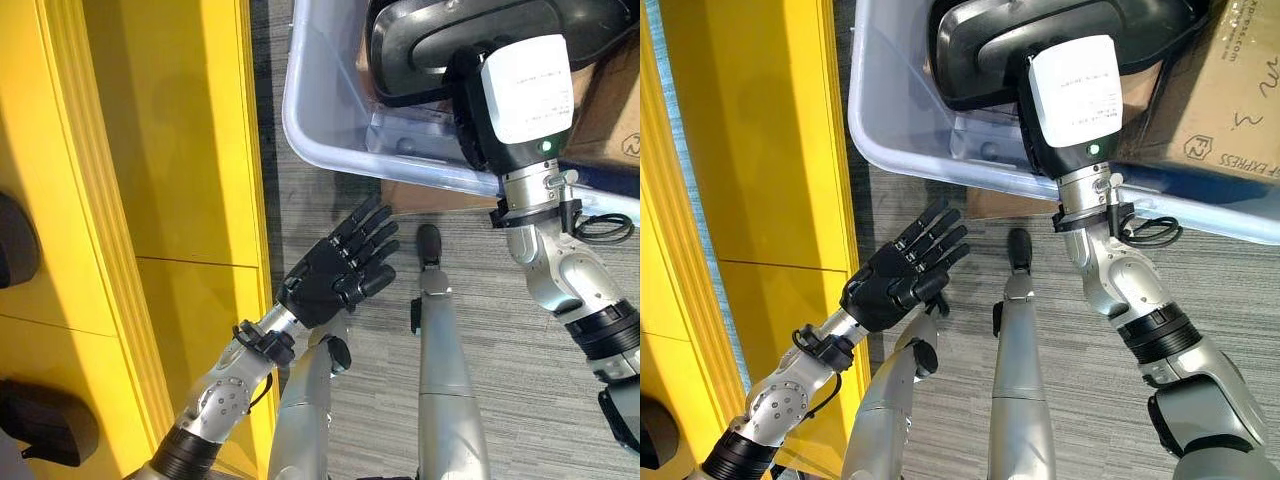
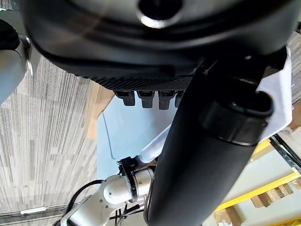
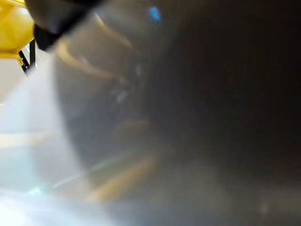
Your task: Move parts from the plastic box to the shelf.
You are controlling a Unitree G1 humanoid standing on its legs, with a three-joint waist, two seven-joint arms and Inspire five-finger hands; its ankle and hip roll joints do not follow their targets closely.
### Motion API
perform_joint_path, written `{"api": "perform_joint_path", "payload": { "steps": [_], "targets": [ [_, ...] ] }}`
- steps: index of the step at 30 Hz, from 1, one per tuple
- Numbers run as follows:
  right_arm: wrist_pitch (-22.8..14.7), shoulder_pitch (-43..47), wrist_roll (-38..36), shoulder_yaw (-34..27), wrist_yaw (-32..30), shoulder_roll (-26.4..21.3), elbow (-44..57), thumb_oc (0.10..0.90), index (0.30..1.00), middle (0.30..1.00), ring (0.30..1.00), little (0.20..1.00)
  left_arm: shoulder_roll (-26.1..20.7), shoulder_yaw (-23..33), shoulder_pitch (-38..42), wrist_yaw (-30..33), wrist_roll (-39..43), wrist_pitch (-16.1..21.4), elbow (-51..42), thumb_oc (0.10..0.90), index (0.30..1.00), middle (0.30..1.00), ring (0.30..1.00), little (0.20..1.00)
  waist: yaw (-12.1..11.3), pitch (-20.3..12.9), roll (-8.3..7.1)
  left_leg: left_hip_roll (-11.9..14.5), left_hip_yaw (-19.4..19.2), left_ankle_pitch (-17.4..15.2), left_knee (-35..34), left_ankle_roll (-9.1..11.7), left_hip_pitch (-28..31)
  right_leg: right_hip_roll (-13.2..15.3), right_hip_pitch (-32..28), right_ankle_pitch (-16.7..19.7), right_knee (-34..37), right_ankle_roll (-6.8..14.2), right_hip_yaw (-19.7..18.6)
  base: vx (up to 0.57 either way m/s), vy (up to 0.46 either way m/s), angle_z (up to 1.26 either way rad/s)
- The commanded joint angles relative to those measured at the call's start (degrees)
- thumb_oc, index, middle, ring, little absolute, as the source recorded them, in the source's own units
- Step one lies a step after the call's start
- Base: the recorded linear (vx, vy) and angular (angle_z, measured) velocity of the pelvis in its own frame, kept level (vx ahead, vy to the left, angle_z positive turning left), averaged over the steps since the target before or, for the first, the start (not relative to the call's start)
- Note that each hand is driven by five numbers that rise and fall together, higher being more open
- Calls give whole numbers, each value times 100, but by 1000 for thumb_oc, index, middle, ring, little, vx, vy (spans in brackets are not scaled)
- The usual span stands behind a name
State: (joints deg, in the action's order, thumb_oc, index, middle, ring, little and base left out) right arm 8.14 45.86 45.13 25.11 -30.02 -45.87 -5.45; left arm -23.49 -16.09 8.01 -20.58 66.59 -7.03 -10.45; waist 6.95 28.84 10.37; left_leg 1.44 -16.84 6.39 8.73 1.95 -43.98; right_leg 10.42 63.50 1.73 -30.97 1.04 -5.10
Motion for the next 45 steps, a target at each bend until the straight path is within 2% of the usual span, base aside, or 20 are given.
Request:
{"api": "perform_joint_path", "payload": {
  "steps": [1,3,6,8,13,15,18,21,22,23,24,29,34,40,42,45],
  "targets": [
    [99,799,68,233,-9,-652,-488,400,300,300,300,300,224,-124,-4,-267,14,260,-523,900,1000,1000,1000,1000,17,95,777,660,604,-937,625,434,494,422,-64,-214,103,632,-263,-35,-5,3],
    [140,849,9,241,-2,-672,-552,400,300,300,300,300,224,-124,-29,-287,-7,250,-540,900,1000,1000,1000,1000,-1,95,775,663,607,-933,614,432,501,429,-72,-207,120,630,-248,0,0,0],
    [-25,976,-74,296,-78,-686,-728,400,300,300,300,300,244,-136,-52,-370,-20,289,-517,900,1000,1000,1000,1000,-20,95,781,668,610,-937,597,432,528,435,-98,-208,149,629,-232,-12,13,3],
    [-432,988,-234,250,81,-668,-564,400,300,300,300,300,217,-92,-121,-453,9,285,-580,900,1000,1000,1000,1000,-15,95,779,675,572,-913,519,425,683,460,-255,-178,270,629,-192,-27,50,7],
    [-1081,480,-887,38,725,-436,359,400,300,300,300,300,151,119,-297,-559,102,159,-726,900,1000,1000,1000,1000,79,95,675,744,455,-881,388,417,1062,470,-560,-157,362,632,-137,-8,71,3],
    [-1329,-26,-1459,-187,1269,-286,1123,400,300,300,300,300,100,321,-442,-583,173,1,-824,900,1000,1000,1000,1000,134,95,553,776,409,-887,299,412,1412,479,-900,-148,471,655,-57,-9,81,-2],
    [-1373,-494,-2552,-325,1853,-43,1821,400,300,300,300,300,25,517,-518,-574,262,-189,-887,900,1000,1000,1000,1000,179,95,403,813,379,-916,239,412,1769,501,-1297,-142,568,676,28,-8,64,-4],
    [-1419,-903,-3216,-417,2131,180,2301,400,300,300,300,300,-47,670,-604,-601,301,-352,-912,900,1000,1000,1000,1000,205,95,245,838,399,-955,186,396,2136,487,-1739,-153,671,703,107,11,36,-2],
    [-1582,-1106,-3576,-441,2243,336,2561,400,300,300,300,300,-73,742,-618,-550,348,-402,-901,900,1000,1000,1000,1000,229,95,120,858,407,-972,126,383,2395,480,-2094,-144,798,728,157,22,27,8],
    [-1617,-1167,-3717,-456,2319,417,2658,400,300,300,300,300,-85,765,-611,-522,357,-422,-888,900,1000,1000,1000,1000,227,95,59,861,422,-970,107,375,2499,467,-2254,-126,869,732,177,-52,-15,9],
    [-1661,-1199,-3922,-458,2425,541,2818,400,300,300,300,300,-93,798,-567,-492,335,-427,-877,900,1000,1000,1000,1000,232,95,-45,876,413,-867,97,344,2552,431,-2419,23,1006,695,198,-52,-33,2],
    [-1762,-1360,-4823,-474,2425,974,3039,400,300,300,300,300,-55,735,-426,-298,304,-434,-797,900,1000,1000,1000,1000,192,94,-394,930,499,-895,-43,300,3352,361,-3646,19,1459,732,306,46,-15,0],
    [-2052,-1784,-5243,-591,2429,1308,3133,400,300,300,300,300,15,655,-505,-290,339,-459,-676,900,1000,1000,1000,1000,56,-357,-617,963,539,-821,-366,280,3842,346,-4440,65,1940,767,426,136,-5,4],
    [-1973,-2240,-5678,-568,2456,1673,3051,400,300,300,300,300,144,603,-700,-224,293,-520,-583,900,1000,1000,1000,1000,-92,-922,-766,1009,564,-681,-668,289,4311,286,-5229,122,2383,743,581,188,1,4],
    [-1852,-2595,-5864,-558,2419,1778,2954,400,300,300,300,300,239,610,-896,-259,293,-617,-508,900,1000,1000,1000,1000,-173,-1267,-817,1019,580,-602,-821,298,4559,256,-5607,129,2569,735,674,324,20,8],
    [-1864,-2837,-5872,-559,2605,1833,2877,400,300,300,300,300,272,621,-1015,-292,214,-626,-432,900,1000,1000,1000,1000,-218,-1466,-851,1023,611,-560,-903,296,4704,244,-5826,147,2690,738,713,219,28,6]
  ]
}}
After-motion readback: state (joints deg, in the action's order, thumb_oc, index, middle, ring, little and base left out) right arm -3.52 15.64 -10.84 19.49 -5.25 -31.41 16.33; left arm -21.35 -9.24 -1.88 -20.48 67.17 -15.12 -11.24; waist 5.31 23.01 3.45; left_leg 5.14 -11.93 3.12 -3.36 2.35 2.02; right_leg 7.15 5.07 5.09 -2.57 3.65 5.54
